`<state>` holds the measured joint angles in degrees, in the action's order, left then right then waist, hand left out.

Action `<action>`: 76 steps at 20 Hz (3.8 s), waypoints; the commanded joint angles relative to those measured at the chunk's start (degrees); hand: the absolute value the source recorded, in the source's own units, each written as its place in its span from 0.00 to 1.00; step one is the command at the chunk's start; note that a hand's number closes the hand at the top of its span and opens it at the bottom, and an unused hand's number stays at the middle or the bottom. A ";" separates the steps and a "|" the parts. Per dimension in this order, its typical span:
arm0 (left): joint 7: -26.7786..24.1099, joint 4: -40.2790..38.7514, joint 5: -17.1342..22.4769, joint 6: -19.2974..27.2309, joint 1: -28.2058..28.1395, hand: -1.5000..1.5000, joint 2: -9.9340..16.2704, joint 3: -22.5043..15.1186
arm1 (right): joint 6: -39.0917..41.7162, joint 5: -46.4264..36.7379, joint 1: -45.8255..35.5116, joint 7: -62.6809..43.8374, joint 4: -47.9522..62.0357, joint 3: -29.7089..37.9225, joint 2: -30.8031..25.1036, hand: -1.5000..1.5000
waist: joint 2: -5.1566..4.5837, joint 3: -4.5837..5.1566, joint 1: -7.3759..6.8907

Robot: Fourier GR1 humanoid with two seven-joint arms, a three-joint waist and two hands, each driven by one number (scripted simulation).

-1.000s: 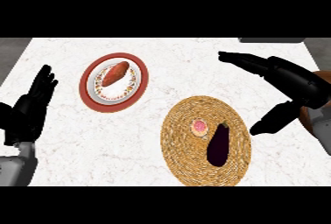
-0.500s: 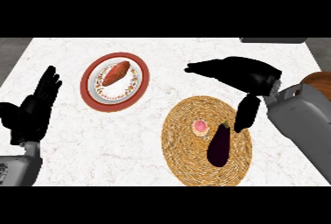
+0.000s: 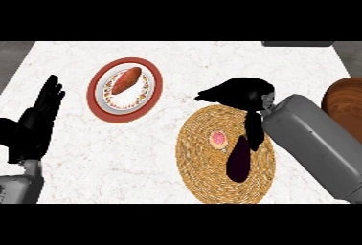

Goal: Pick the cupcake from the placemat and place it in the bowl

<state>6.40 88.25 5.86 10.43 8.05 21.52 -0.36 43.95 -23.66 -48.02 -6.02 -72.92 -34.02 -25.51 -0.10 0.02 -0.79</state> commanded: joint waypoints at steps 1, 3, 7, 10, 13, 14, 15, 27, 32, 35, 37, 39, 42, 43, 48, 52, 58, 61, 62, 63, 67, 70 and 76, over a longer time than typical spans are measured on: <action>-0.50 1.24 -0.86 -0.99 -1.56 0.50 -1.06 -0.13 | 3.00 -4.66 -0.26 1.35 1.66 0.15 0.73 0.00 | 0.08 -0.02 0.33; 3.70 -0.86 0.71 -1.34 4.67 0.50 0.35 2.22 | -1.28 -9.19 1.23 4.03 3.31 -3.27 1.90 0.00 | -0.06 -0.04 0.42; -0.82 -0.17 -0.66 -1.85 -1.41 0.50 -1.72 1.22 | -9.44 -14.42 3.29 6.05 1.27 -2.27 3.59 0.00 | 0.02 -0.04 0.30; 3.27 1.20 -2.27 -0.50 2.08 0.50 -1.41 1.55 | -11.47 -17.79 4.61 8.39 1.14 -1.81 3.24 0.00 | 0.09 -0.04 0.65; -1.84 -1.53 -1.40 -3.54 -1.55 0.50 -2.22 2.83 | -12.42 -20.59 6.40 8.31 3.54 -0.84 7.16 0.00 | 0.04 -0.02 0.44; -0.41 0.33 -1.23 -3.62 -1.49 0.50 -0.97 4.33 | -10.79 -20.55 9.51 9.31 0.77 -0.88 5.15 0.00 | 0.12 -0.02 0.60; -0.18 2.48 -3.08 -1.80 -3.08 0.50 -3.15 2.60 | -9.02 -21.60 7.79 8.10 2.48 0.04 7.21 0.00 | 0.12 -0.02 0.46; -1.45 0.22 -5.86 -2.92 -2.81 0.50 -6.04 4.00 | -11.55 -31.35 14.21 13.15 5.53 2.29 9.84 0.00 | 0.09 -0.02 0.65; 0.64 1.69 -4.23 -6.88 -2.05 0.50 -3.10 6.91 | -11.99 -34.52 11.51 12.98 10.48 4.41 15.11 0.00 | 0.05 -0.02 0.31; 1.18 1.52 -3.68 -7.41 -0.13 0.50 -3.02 7.70 | -14.29 -36.32 8.54 13.13 16.79 6.45 17.68 0.00 | 0.01 -0.03 0.14; 3.01 4.70 -5.65 -5.25 -1.26 0.50 -5.35 5.39 | -11.05 -35.56 11.59 14.09 14.61 6.43 16.47 1.00 | 0.10 -0.04 0.28; 1.21 -1.36 -5.96 -5.58 3.28 0.50 -5.46 5.83 | -12.22 -36.63 9.91 15.66 19.30 5.37 19.20 1.00 | -0.08 -0.03 0.34; 3.07 2.32 -5.45 -6.21 0.95 0.50 -4.74 7.18 | -11.02 -37.82 9.72 19.74 17.41 5.29 17.97 1.00 | 0.06 -0.03 0.44; -1.06 -2.51 -5.14 -7.10 1.05 0.50 -4.99 7.51 | -13.99 -37.80 7.40 17.61 22.35 5.66 23.30 1.00 | -0.16 -0.02 0.13; 0.94 1.19 -6.73 -6.01 -0.28 0.50 -5.98 6.68 | -20.00 -40.36 14.09 21.96 21.36 5.37 20.11 1.00 | 0.01 -0.04 0.41; 3.98 3.90 -5.50 -7.50 -0.55 0.50 -5.58 7.45 | -20.91 -41.20 11.06 20.58 20.26 9.13 21.59 1.00 | 0.11 -0.03 0.51; 2.72 1.78 -5.49 -6.47 -1.32 0.50 -4.35 10.05 | -26.70 -39.17 22.24 13.00 9.43 17.37 12.61 1.00 | 0.93 -0.01 4.05; 2.94 1.07 -6.68 -4.95 -2.32 0.50 -5.23 9.85 | -27.36 -36.57 27.79 10.53 2.94 23.09 8.38 1.00 | 1.28 0.02 5.88; 1.28 2.28 -5.02 -6.88 -3.41 0.50 -4.94 10.14 | -26.31 -36.27 29.98 9.18 -1.74 23.56 7.37 1.00 | 1.34 0.07 4.93; 0.98 2.04 -5.77 -5.76 -3.35 0.50 -5.04 10.56 | -25.49 -34.75 31.12 9.50 -6.30 25.36 5.73 1.00 | 1.28 0.08 4.83; 2.17 2.33 -7.11 -4.53 -3.38 0.50 -6.40 9.17 | -27.44 -34.68 39.88 6.15 -23.83 26.74 4.15 1.00 | 1.33 0.11 5.40; 1.27 2.68 -4.73 -6.91 -4.20 0.50 -4.38 11.36 | -28.09 -30.88 38.37 4.79 -32.29 35.65 1.33 1.00 | 1.54 0.13 5.54; 3.06 3.75 -5.79 -6.60 -3.44 0.50 -5.54 9.29 | -21.55 -17.07 41.05 -2.63 -50.54 48.38 4.34 1.00 | 0.99 0.03 4.26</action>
<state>8.64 91.70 0.04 4.04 3.97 16.28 9.48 18.50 -48.63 -8.44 -5.15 -113.45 5.99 -20.89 1.21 0.10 3.97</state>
